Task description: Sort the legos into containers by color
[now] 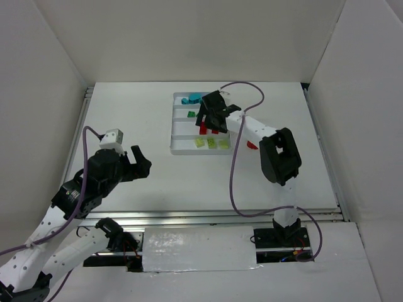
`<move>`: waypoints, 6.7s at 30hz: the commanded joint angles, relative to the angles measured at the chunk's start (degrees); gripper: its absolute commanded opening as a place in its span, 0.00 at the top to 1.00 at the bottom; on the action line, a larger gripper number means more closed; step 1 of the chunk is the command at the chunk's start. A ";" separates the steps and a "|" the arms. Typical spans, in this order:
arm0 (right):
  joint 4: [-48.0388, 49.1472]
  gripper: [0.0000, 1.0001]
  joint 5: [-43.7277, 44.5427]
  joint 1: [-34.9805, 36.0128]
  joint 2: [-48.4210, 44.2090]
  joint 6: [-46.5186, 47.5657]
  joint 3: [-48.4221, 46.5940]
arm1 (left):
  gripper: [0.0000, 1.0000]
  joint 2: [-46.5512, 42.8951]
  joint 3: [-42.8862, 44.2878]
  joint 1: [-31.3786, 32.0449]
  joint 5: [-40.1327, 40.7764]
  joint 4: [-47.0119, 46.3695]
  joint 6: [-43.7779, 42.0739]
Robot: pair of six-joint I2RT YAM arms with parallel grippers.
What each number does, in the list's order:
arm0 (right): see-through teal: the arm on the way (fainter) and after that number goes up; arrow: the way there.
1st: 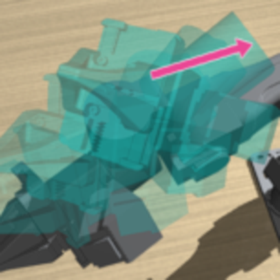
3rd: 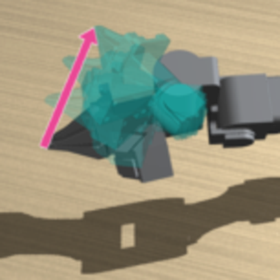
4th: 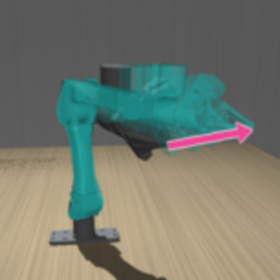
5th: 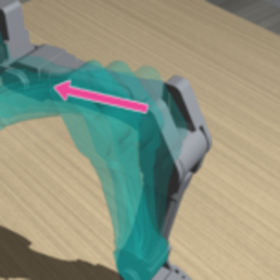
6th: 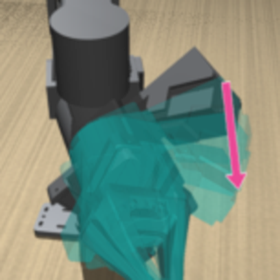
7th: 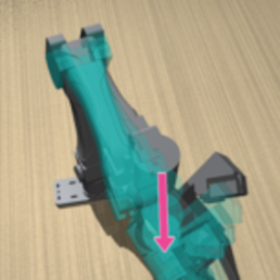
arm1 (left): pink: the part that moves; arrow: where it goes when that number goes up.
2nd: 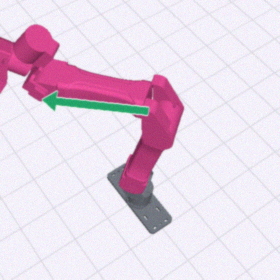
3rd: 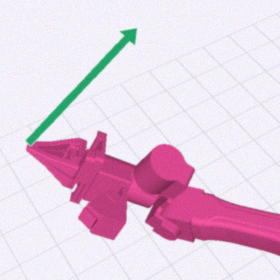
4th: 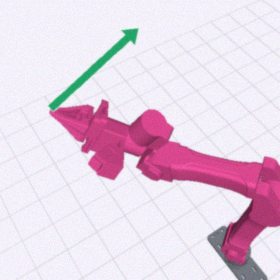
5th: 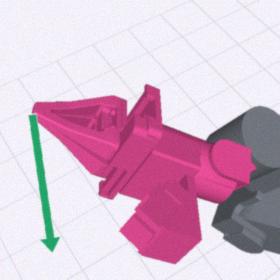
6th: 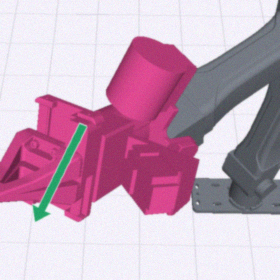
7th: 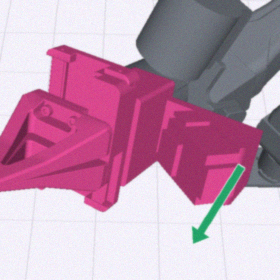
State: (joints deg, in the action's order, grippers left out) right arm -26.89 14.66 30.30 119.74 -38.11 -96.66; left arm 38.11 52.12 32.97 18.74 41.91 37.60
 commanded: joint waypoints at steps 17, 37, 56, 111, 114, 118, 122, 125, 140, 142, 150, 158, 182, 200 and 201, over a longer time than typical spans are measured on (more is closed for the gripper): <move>1.22 0.00 -4.96 -20.80 -21.57 14.37 25.29 | 0.00 -0.93 -0.70 1.04 -1.87 -3.06 -1.22; -4.39 0.05 -6.21 -23.98 -7.69 16.57 15.11 | 0.01 0.30 -0.53 1.13 -2.48 -3.15 -1.66; -10.81 0.17 -10.00 -24.42 -6.27 16.93 13.60 | 0.00 -0.40 -0.61 1.13 -3.01 -3.24 -1.75; 21.80 1.00 -23.98 30.60 -54.53 35.38 41.04 | 0.16 9.79 -3.78 1.04 -40.36 -21.70 21.11; 21.01 1.00 -23.27 30.95 -53.65 35.73 39.89 | 0.24 10.14 -3.25 1.04 -40.01 -21.17 20.14; 19.16 1.00 -23.62 31.48 -51.55 36.00 38.22 | 0.43 11.11 -3.43 1.04 -40.89 -21.52 19.44; 18.55 0.99 -21.51 31.48 -49.87 35.82 37.25 | 0.91 11.72 -3.34 1.13 -41.24 -21.43 18.12; 19.42 0.52 -21.95 31.57 -49.52 34.77 38.38 | 1.00 11.38 -3.07 1.13 -42.21 -23.09 16.72; 43.13 0.00 -60.95 15.32 -64.46 8.79 54.03 | 1.00 1.19 -7.81 1.13 -47.64 -40.83 10.82; 50.34 0.00 -62.99 15.05 -64.02 4.90 55.26 | 1.00 0.31 -8.96 1.13 -52.13 -46.88 11.70; 62.58 0.03 -64.49 15.22 -60.33 -6.18 55.53 | 1.00 -0.14 -9.14 1.13 -57.93 -50.60 11.87; 69.95 0.58 -65.28 15.31 -55.85 -11.72 53.60 | 1.00 -0.75 -10.81 1.22 -60.93 -54.92 13.37; 39.07 1.00 -52.37 3.01 -42.87 6.63 48.11 | 1.00 -3.74 5.18 1.04 -31.68 -18.73 -3.23; 14.14 0.96 -18.08 0.90 -0.48 -2.85 2.63 | 1.00 -10.86 -2.28 1.13 -20.67 -10.53 -9.13; 14.41 0.95 -18.26 0.64 1.00 -2.68 2.18 | 1.00 -10.95 -2.37 1.04 -21.28 -10.62 -9.22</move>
State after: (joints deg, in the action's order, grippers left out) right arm -13.39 -6.07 31.22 119.35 -40.16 -91.31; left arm 28.14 49.69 34.06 -1.52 33.58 30.00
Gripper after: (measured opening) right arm 0.440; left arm 0.482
